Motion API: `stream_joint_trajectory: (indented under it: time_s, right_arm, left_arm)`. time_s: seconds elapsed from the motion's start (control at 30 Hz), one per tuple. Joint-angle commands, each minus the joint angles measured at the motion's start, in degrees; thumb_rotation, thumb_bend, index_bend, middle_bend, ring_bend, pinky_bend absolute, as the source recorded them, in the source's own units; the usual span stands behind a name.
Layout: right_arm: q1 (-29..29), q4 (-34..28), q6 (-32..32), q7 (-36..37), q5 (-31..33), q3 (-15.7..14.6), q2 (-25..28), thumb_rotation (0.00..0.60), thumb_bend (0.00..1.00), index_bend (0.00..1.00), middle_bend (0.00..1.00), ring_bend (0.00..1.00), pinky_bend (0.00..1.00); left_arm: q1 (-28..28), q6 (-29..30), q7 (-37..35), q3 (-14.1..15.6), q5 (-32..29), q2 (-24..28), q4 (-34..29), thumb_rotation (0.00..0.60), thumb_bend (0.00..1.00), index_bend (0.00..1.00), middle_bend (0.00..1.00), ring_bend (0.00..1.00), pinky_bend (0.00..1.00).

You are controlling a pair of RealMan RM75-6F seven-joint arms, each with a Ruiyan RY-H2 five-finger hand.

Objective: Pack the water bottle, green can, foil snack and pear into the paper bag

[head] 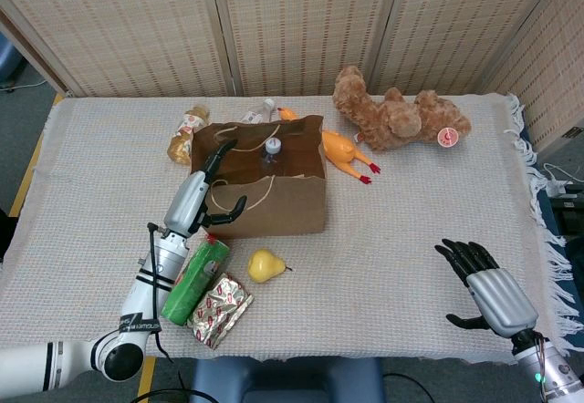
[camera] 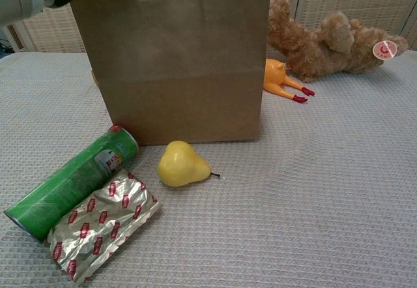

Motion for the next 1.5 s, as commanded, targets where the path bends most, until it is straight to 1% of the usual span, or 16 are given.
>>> stream_joint_trajectory:
  time_s: [0.03, 0.2, 0.33, 0.4, 0.47, 0.57, 0.7, 0.77, 0.8, 0.93, 1.0, 1.1, 1.17, 1.27, 1.4, 1.5]
  right_arm:
    - [0.0, 0.1, 0.0, 0.0, 0.0, -0.1, 0.0, 0.6, 0.02, 0.0, 0.0, 0.0, 0.0]
    - [0.0, 0.4, -0.2, 0.0, 0.3, -0.1, -0.1, 0.6, 0.02, 0.0, 0.0, 0.0, 0.0]
    - [-0.1, 0.4, 0.1, 0.2, 0.1, -0.1, 0.0, 0.6, 0.02, 0.0, 0.0, 0.0, 0.0]
    - [-0.2, 0.3, 0.3, 0.3, 0.0, -0.1, 0.1, 0.6, 0.02, 0.0, 0.0, 0.0, 0.0]
    - [-0.2, 0.3, 0.4, 0.2, -0.1, -0.2, 0.1, 0.6, 0.02, 0.0, 0.0, 0.0, 0.0]
    - [-0.2, 0.1, 0.3, -0.2, -0.2, -0.3, -0.1, 0.6, 0.02, 0.0, 0.0, 0.0, 0.0]
    - [-0.2, -0.3, 0.4, -1.0, -0.3, -0.3, -0.3, 0.6, 0.02, 0.0, 0.0, 0.0, 0.0]
    - [-0.2, -0.5, 0.4, -1.4, -0.3, -0.3, -0.4, 0.6, 0.02, 0.0, 0.0, 0.0, 0.0]
    - [-0.2, -0.6, 0.4, -1.7, -0.2, -0.3, -0.5, 0.6, 0.02, 0.0, 0.0, 0.0, 0.0]
    - [-0.1, -1.0, -0.2, -3.1, 0.0, -0.3, -1.0, 0.6, 0.02, 0.0, 0.0, 0.0, 0.0]
    - [0.0, -1.1, -0.4, -3.8, 0.1, -0.4, -1.2, 0.6, 0.02, 0.0, 0.0, 0.0, 0.0]
    - [0.1, -1.3, -0.5, -4.2, 0.3, -0.3, -1.4, 0.6, 0.02, 0.0, 0.0, 0.0, 0.0]
    - [0.1, -1.3, -0.6, -4.3, 0.6, -0.2, -1.5, 0.6, 0.02, 0.0, 0.0, 0.0, 0.0]
    - [0.3, -1.2, -1.0, -4.5, 1.0, -0.2, -1.6, 0.6, 0.02, 0.0, 0.0, 0.0, 0.0]
    - [0.5, -0.9, -1.5, -4.6, 1.4, -0.2, -1.8, 0.6, 0.02, 0.0, 0.0, 0.0, 0.0]
    - [0.6, -0.8, -1.6, -4.4, 1.4, -0.2, -1.7, 0.6, 0.02, 0.0, 0.0, 0.0, 0.0]
  left_arm:
    - [0.9, 0.5, -0.4, -0.5, 0.8, 1.6, -1.0, 0.6, 0.41, 0.0, 0.0, 0.0, 0.08]
    - [3.9, 3.1, -0.8, -1.2, 5.2, 7.2, 0.1, 0.6, 0.41, 0.0, 0.0, 0.0, 0.08]
    - [7.6, 4.0, -2.7, -2.2, 4.3, 13.1, 1.4, 0.6, 0.41, 0.0, 0.0, 0.0, 0.09]
    - [9.7, 3.7, -4.0, -1.7, 4.2, 15.9, 2.0, 0.6, 0.41, 0.0, 0.0, 0.0, 0.09]
    - [12.6, 3.3, -6.3, -0.3, 5.2, 18.8, 2.7, 0.6, 0.41, 0.0, 0.0, 0.0, 0.1]
    - [16.5, 2.9, -10.7, 2.8, 8.8, 21.7, 4.1, 0.6, 0.42, 0.0, 0.0, 0.0, 0.1]
    - [20.5, 3.9, -15.4, 8.6, 18.3, 22.3, 9.6, 0.6, 0.41, 0.0, 0.0, 0.0, 0.1]
    - [22.0, 5.8, -16.4, 12.2, 24.7, 21.0, 14.6, 0.6, 0.42, 0.0, 0.0, 0.0, 0.1]
    - [22.6, 7.5, -16.3, 14.2, 29.1, 19.9, 18.5, 0.6, 0.42, 0.0, 0.0, 0.0, 0.1]
    - [23.4, 15.3, -13.9, 19.8, 43.5, 14.6, 34.0, 0.6, 0.42, 0.0, 0.0, 0.0, 0.1]
    - [23.4, 18.3, -13.7, 21.9, 48.1, 12.0, 40.5, 0.6, 0.42, 0.0, 0.0, 0.0, 0.1]
    - [23.7, 18.4, -15.2, 24.8, 50.3, 10.6, 43.6, 0.6, 0.4, 0.0, 0.0, 0.0, 0.1]
    - [24.2, 16.3, -15.3, 26.2, 49.4, 11.1, 41.5, 0.6, 0.4, 0.0, 0.0, 0.0, 0.11]
    - [25.1, 9.6, -13.0, 27.0, 43.3, 13.8, 31.7, 0.6, 0.39, 0.0, 0.0, 0.0, 0.11]
    - [25.2, 0.8, -6.4, 24.7, 29.2, 17.5, 15.7, 0.6, 0.39, 0.0, 0.0, 0.0, 0.09]
    - [24.4, -2.4, -1.8, 21.9, 18.8, 18.2, 8.6, 0.6, 0.39, 0.0, 0.0, 0.0, 0.08]
